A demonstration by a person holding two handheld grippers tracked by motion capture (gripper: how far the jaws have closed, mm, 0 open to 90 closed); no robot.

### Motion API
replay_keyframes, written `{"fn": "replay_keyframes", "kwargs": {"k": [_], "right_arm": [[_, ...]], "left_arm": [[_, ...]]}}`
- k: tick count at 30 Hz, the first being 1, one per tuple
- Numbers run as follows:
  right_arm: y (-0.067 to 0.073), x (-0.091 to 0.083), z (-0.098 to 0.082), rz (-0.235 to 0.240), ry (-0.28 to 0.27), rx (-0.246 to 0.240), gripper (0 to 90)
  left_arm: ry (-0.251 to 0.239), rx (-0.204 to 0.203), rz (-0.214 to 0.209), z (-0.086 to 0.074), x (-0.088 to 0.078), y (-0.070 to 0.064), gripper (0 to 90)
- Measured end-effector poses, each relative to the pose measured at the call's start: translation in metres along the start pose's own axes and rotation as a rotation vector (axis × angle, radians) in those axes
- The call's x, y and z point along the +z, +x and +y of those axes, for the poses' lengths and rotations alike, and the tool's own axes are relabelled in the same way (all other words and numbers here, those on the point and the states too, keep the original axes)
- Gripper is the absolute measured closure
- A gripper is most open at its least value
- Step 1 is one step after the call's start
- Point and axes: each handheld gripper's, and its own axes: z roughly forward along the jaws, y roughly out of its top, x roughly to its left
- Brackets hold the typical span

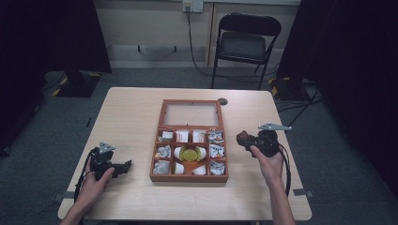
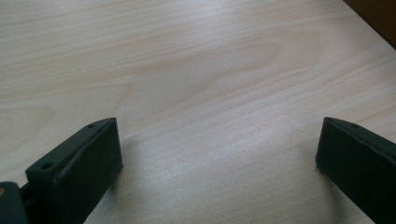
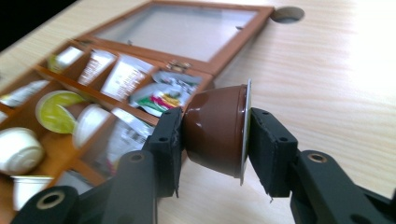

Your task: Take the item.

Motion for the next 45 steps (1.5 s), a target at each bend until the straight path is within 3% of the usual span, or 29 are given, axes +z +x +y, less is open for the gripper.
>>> {"fn": "replay_keyframes", "kwargs": {"k": [10,19,25,27,35,45], "right_arm": [[-0.008,0.032,-0.019,-0.053,0.122,-0.018,56.6],[-0.013,0.043,-0.026,-0.091,0.158,-0.021,56.1],[-0.013,0.045,-0.026,-0.087,0.161,-0.026,52.9],[-0.013,0.045,-0.026,-0.079,0.158,-0.021,51.7],[-0.013,0.036,-0.025,-0.043,0.123,0.026,33.5],[-0.012,0.006,-0.03,-0.051,0.079,0.032,29.5]], "left_arm": [[0.0,0.0,0.0,0.0,0.0,0.0,0.0],[-0.003,-0.001,0.002,0.0,0.0,0.0,0.0],[0.0,0.0,-0.001,0.0,0.0,0.0,0.0],[-0.003,-0.001,0.001,0.0,0.0,0.0,0.0],[-0.003,-0.001,0.002,0.0,0.0,0.0,0.0],[-0.003,-0.001,0.001,0.0,0.0,0.0,0.0]]}}
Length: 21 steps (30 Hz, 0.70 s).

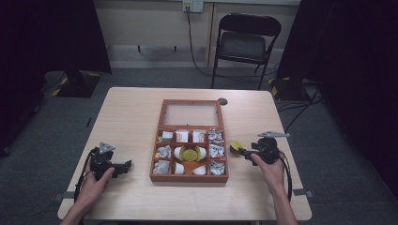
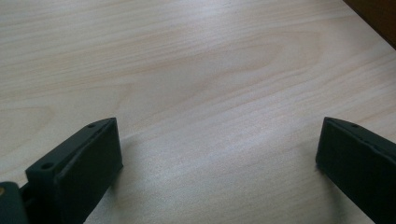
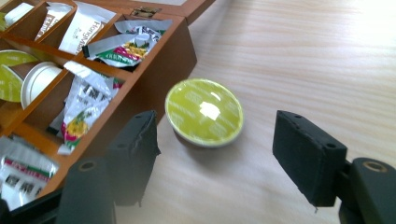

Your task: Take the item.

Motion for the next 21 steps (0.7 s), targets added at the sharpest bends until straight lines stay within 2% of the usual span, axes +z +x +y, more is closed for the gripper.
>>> {"fn": "replay_keyframes", "kwargs": {"k": [6,12,13,15,16,19,21], "right_arm": [[-0.002,-0.016,-0.009,-0.038,-0.032,0.008,26.2],[-0.007,-0.028,-0.025,-0.074,-0.014,0.005,23.0],[-0.01,-0.032,-0.03,-0.095,-0.006,0.007,19.7],[-0.011,-0.034,-0.032,-0.105,-0.006,0.011,18.8],[-0.014,-0.039,-0.037,-0.125,-0.005,0.017,18.8],[-0.016,-0.042,-0.041,-0.135,-0.003,0.022,18.6],[-0.019,-0.048,-0.051,-0.141,0.0,0.032,18.4]], "left_arm": [[0.003,0.001,-0.002,0.0,0.0,0.0,0.0],[0.003,0.001,-0.001,0.0,0.0,0.0,0.0],[0.003,0.001,-0.002,0.0,0.0,0.0,0.0],[0.003,0.001,-0.002,0.0,0.0,0.0,0.0],[0.003,0.0,-0.002,0.0,0.0,0.0,0.0],[0.003,0.001,-0.001,0.0,0.0,0.0,0.0],[0.003,0.0,-0.001,0.0,0.0,0.0,0.0]]}}
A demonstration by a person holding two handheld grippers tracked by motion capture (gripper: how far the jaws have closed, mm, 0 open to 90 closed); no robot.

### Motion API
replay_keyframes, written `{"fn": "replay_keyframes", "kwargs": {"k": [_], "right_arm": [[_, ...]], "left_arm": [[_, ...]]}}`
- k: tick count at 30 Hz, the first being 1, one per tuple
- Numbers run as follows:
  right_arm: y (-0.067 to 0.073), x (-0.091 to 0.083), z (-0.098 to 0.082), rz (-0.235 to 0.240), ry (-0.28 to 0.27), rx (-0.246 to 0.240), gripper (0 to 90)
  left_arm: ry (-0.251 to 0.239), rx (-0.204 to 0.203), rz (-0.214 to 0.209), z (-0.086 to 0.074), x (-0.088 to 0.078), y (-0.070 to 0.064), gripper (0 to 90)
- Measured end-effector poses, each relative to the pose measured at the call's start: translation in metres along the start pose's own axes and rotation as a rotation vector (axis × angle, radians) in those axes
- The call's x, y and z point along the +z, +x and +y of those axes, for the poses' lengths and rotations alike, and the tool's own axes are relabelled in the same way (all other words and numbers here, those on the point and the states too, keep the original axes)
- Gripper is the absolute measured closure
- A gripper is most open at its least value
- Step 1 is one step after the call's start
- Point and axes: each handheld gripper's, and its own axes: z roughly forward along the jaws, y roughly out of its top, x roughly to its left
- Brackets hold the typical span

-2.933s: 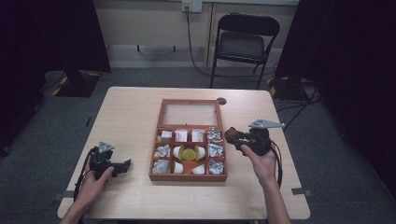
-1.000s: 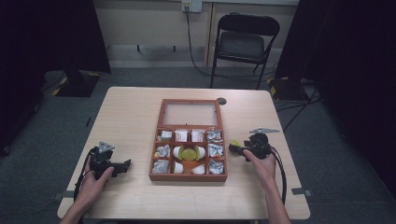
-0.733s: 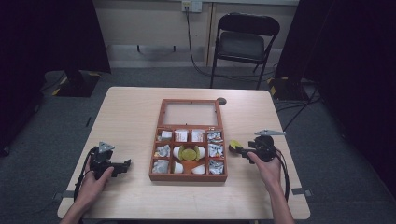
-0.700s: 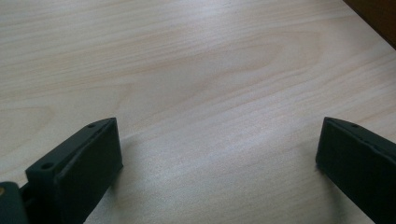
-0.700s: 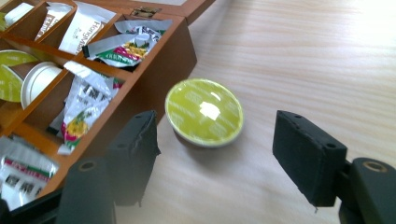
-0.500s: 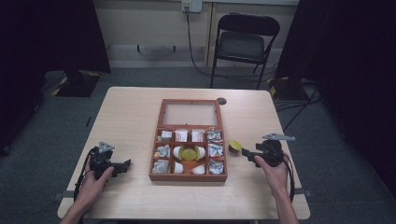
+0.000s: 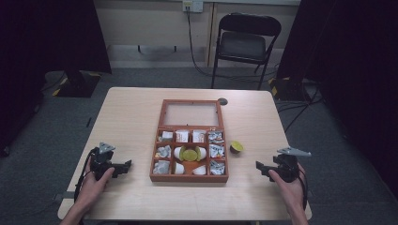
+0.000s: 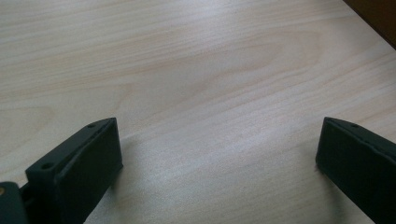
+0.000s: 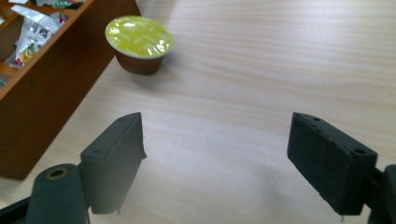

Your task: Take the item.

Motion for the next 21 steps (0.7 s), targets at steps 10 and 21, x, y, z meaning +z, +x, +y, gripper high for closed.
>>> {"fn": "replay_keyframes", "kwargs": {"k": [10,21], "right_arm": [[-0.011,0.007,-0.019,-0.126,0.044,-0.013,17.0],[-0.01,0.019,-0.03,-0.169,0.014,-0.033,9.7]], "left_arm": [[-0.003,-0.004,0.0,0.0,0.001,0.0,0.0],[0.0,0.002,-0.003,0.001,0.001,0.0,0.0]]}}
